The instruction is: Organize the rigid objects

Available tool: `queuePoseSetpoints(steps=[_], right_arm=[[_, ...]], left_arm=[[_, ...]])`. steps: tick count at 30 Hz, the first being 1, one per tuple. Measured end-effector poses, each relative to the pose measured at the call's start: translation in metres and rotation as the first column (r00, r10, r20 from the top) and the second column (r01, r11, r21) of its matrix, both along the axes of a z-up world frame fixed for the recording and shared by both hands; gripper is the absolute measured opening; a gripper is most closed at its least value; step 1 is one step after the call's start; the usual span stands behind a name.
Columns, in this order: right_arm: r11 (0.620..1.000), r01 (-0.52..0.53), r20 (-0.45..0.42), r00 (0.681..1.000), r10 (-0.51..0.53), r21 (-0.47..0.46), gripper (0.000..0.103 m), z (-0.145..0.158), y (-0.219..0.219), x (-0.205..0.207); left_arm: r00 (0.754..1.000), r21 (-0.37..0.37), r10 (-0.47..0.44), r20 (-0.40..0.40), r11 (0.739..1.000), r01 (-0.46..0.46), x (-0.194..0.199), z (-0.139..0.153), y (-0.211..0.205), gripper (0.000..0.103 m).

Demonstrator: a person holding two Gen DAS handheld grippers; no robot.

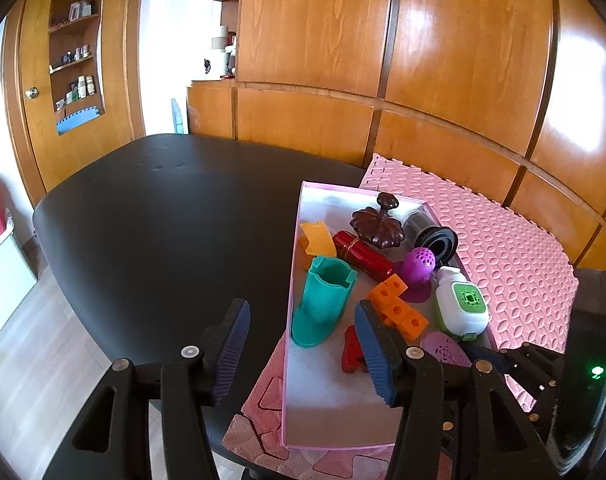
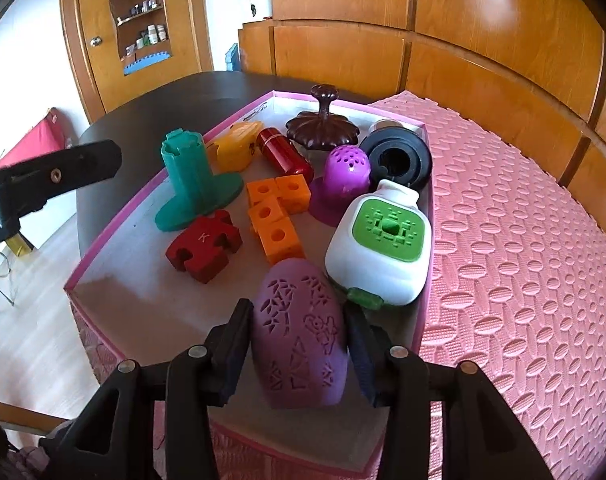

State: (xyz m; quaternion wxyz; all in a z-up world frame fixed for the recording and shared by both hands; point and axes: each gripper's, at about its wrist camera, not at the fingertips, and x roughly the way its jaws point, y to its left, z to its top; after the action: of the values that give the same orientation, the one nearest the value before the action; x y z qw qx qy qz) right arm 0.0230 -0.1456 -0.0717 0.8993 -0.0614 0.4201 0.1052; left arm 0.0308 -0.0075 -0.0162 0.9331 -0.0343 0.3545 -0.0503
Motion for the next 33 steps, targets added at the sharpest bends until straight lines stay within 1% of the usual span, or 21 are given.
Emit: queuePoseSetpoints(steps=[3, 5, 8, 10, 11, 13, 15, 16, 19, 21, 23, 28, 33], right_arm=[[1.0, 0.01, 0.023, 1.0, -0.01, 0.025, 0.05, 0.009, -0.003, -0.004], [0.999, 0.014, 0.048, 0.999, -0.016, 0.046, 0.055, 0.017, -0.005, -0.009], [0.997, 0.039, 0.083, 0.996, -0.045, 0.071, 0.056, 0.027, -0.011, -0.013], [0.993, 0.081, 0.108, 0.99, -0.09, 0.089, 0.057, 0.034, -0.017, -0.018], [0.99, 0.1, 0.117, 0.987, -0.111, 0.095, 0.057, 0.037, -0.02, -0.019], [0.984, 0.145, 0.146, 0.976, -0.159, 0.105, 0.057, 0.044, -0.026, -0.024], [0.975, 0.199, 0.175, 0.961, -0.214, 0.096, 0.057, 0.05, -0.03, -0.029], [0.97, 0.223, 0.186, 0.953, -0.237, 0.092, 0.057, 0.052, -0.032, -0.03], [0.959, 0.271, 0.2, 0.938, -0.283, 0.087, 0.057, 0.056, -0.037, -0.032], [0.951, 0.297, 0.197, 0.931, -0.307, 0.082, 0.057, 0.056, -0.039, -0.032], [0.947, 0.31, 0.194, 0.927, -0.321, 0.083, 0.057, 0.055, -0.04, -0.032], [0.941, 0.329, 0.199, 0.919, -0.339, 0.084, 0.057, 0.055, -0.043, -0.034], [0.94, 0.331, 0.212, 0.916, -0.341, 0.081, 0.057, 0.057, -0.041, -0.035]], left_arm=[[1.0, 0.001, 0.001, 0.003, 1.0, -0.001, -0.001, 0.001, -0.001, 0.058], [1.0, 0.003, 0.002, 0.009, 1.0, -0.002, -0.002, 0.003, -0.001, 0.062], [1.0, 0.009, 0.004, 0.02, 1.0, -0.004, -0.005, 0.006, -0.002, 0.068], [1.0, 0.011, 0.001, 0.024, 1.0, -0.001, -0.007, 0.007, -0.003, 0.071], [1.0, 0.011, -0.003, 0.025, 1.0, 0.003, -0.008, 0.008, -0.004, 0.075], [1.0, 0.012, -0.009, 0.027, 1.0, 0.009, -0.01, 0.009, -0.006, 0.079], [0.999, 0.022, -0.011, 0.035, 1.0, 0.011, -0.013, 0.01, -0.009, 0.086], [0.999, 0.028, -0.017, 0.04, 0.999, 0.015, -0.015, 0.011, -0.01, 0.087], [0.999, 0.032, -0.031, 0.045, 0.999, 0.03, -0.019, 0.012, -0.014, 0.092], [0.999, 0.035, -0.033, 0.042, 0.999, 0.032, -0.022, 0.012, -0.016, 0.1], [0.999, 0.037, -0.028, 0.044, 0.999, 0.027, -0.024, 0.013, -0.017, 0.103], [0.999, 0.033, -0.017, 0.031, 0.999, 0.016, -0.025, 0.013, -0.017, 0.103], [0.999, 0.058, 0.005, 0.031, 0.998, -0.007, -0.027, 0.013, -0.018, 0.103]])
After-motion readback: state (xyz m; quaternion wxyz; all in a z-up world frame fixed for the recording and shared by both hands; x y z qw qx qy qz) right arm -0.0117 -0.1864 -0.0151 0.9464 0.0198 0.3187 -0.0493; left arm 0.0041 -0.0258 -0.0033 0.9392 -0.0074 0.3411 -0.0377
